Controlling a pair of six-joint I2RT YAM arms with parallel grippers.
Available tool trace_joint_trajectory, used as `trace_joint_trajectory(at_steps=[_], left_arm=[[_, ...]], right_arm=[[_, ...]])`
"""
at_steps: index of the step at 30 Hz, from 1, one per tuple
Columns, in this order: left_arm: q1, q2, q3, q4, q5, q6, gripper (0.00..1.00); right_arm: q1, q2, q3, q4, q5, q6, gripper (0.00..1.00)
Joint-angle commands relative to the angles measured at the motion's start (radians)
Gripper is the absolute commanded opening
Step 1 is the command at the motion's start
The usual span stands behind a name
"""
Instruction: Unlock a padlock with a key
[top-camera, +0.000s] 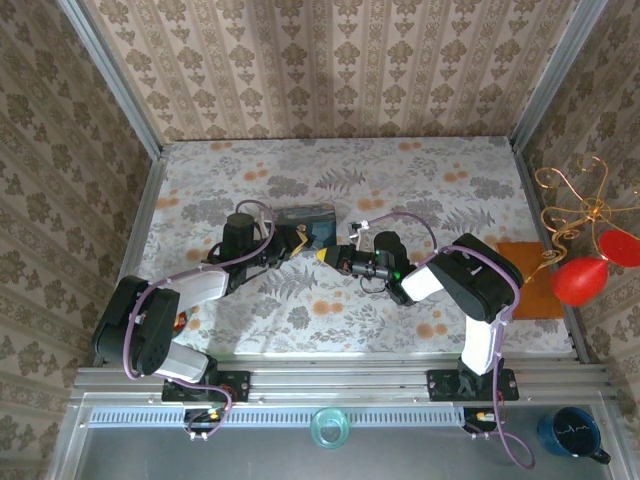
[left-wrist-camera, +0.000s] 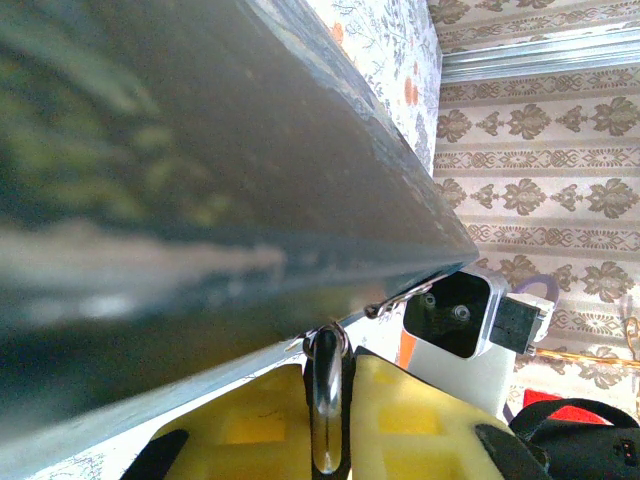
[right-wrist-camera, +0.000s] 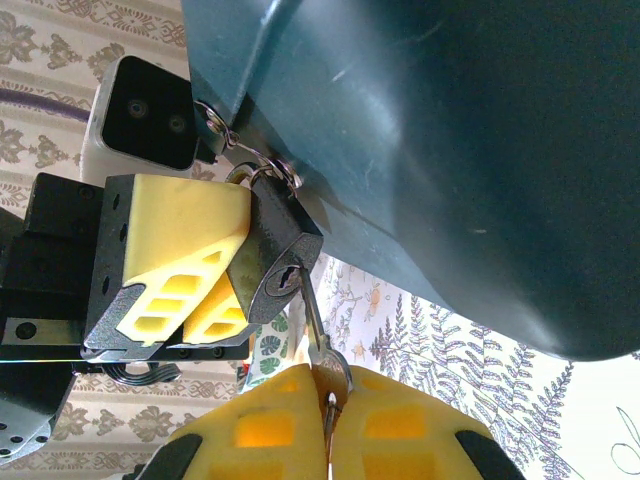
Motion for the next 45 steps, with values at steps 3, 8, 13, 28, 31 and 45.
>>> trace_joint_trajectory(at_steps=[3,8,13,28,31,45], left_arm=[[-0.011,-0.009,0.005,0.037,0.033,0.001,0.10],[-0.011,-0.013,0.003,0.039,0.032,-0.006,0.10],[-0.010,-0.018,0.011,0.029,0.032,-0.003,0.10],[-0.011,-0.001,0.011,0.037,0.036,-0.002,0.10],[-0.011,-0.001,0.009,0.039,0.036,-0.002,0.10],[-0.010,0.006,0.024,0.022,0.042,0.008,0.09]], right_arm=[[0.006,-0.005,-0.005,0.058,-0.007,-0.010,0.00],[0.008,-0.006,-0.009,0.056,-0.003,-0.008,0.00],[0.008,-0.006,-0.007,0.049,-0.006,-0.010,0.00],[0.008,-0.009,-0.013,0.050,0.001,-0.012,0.00],[0.008,-0.009,-0.015,0.050,0.003,-0.012,0.00],[0.008,-0.022,-0.031,0.040,0.005,-0.026,0.00]])
